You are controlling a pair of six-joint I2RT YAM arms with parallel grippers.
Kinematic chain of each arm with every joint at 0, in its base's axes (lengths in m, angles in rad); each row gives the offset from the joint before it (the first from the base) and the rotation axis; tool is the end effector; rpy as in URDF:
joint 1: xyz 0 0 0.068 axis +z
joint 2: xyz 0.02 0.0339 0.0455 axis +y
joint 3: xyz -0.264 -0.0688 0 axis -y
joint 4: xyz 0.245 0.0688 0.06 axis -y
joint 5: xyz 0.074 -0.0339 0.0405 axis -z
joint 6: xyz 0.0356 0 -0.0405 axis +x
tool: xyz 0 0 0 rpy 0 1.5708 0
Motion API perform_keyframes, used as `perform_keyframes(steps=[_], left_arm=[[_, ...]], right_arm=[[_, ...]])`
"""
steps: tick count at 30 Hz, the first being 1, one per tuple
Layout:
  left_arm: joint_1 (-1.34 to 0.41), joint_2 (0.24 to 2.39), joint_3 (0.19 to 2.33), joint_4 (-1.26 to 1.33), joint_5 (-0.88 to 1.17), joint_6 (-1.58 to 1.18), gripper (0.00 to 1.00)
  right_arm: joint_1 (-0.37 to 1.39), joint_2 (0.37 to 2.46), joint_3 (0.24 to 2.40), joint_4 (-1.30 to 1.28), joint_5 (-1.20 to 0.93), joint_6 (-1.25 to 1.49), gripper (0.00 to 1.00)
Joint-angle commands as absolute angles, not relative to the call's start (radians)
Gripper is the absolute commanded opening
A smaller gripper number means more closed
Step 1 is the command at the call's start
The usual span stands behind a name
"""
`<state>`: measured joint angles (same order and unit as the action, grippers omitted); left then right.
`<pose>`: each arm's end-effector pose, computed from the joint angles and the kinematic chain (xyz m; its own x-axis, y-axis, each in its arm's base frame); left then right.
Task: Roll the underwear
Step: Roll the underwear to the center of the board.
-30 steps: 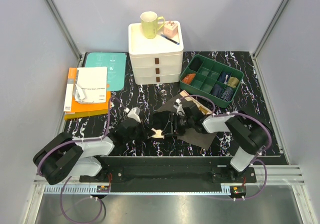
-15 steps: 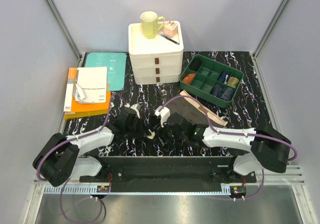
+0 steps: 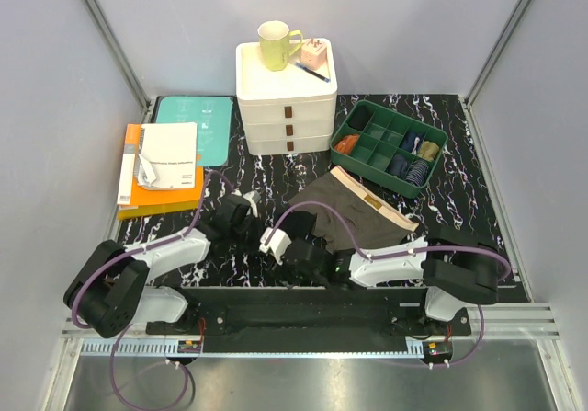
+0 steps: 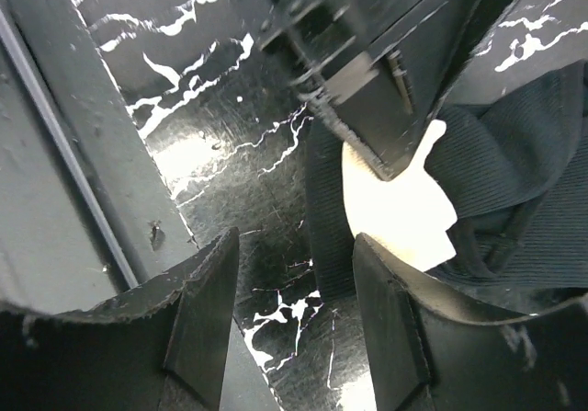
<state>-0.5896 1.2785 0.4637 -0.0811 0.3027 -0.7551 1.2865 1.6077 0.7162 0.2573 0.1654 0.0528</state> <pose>0.1796 -0.1329 0.1449 -0.9424 -0.1566 -0.2955 0.0545 0.7999 -0.5977 0.0949 0.3038 0.1597 -0.2140 -0.5466 -0.8096 -0.8995 0.4334 -0.0549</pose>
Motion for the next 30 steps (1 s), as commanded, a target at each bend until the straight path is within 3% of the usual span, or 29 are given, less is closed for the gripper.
perform_keyframes(steps=[1,16,22,30], left_arm=[[-0.586,1.282,0.485,-0.149,0.318,-0.721,0.02],[-0.584,1.307,0.512,-0.173,0.330,-0.681,0.00],[-0.584,1.318,0.518,-0.173,0.351,-0.661,0.00],[-0.577,1.312,0.511,-0.137,0.383,-0.660,0.00]], right_arm=[[1.301,1.655,0.755,0.308,0.276,0.028,0.59],[1.339,1.778,0.755,0.281,0.632,0.055,0.53],[1.339,1.815,0.767,0.276,0.673,0.054,0.29],[1.341,1.795,0.742,0.328,0.494,0.014,0.06]])
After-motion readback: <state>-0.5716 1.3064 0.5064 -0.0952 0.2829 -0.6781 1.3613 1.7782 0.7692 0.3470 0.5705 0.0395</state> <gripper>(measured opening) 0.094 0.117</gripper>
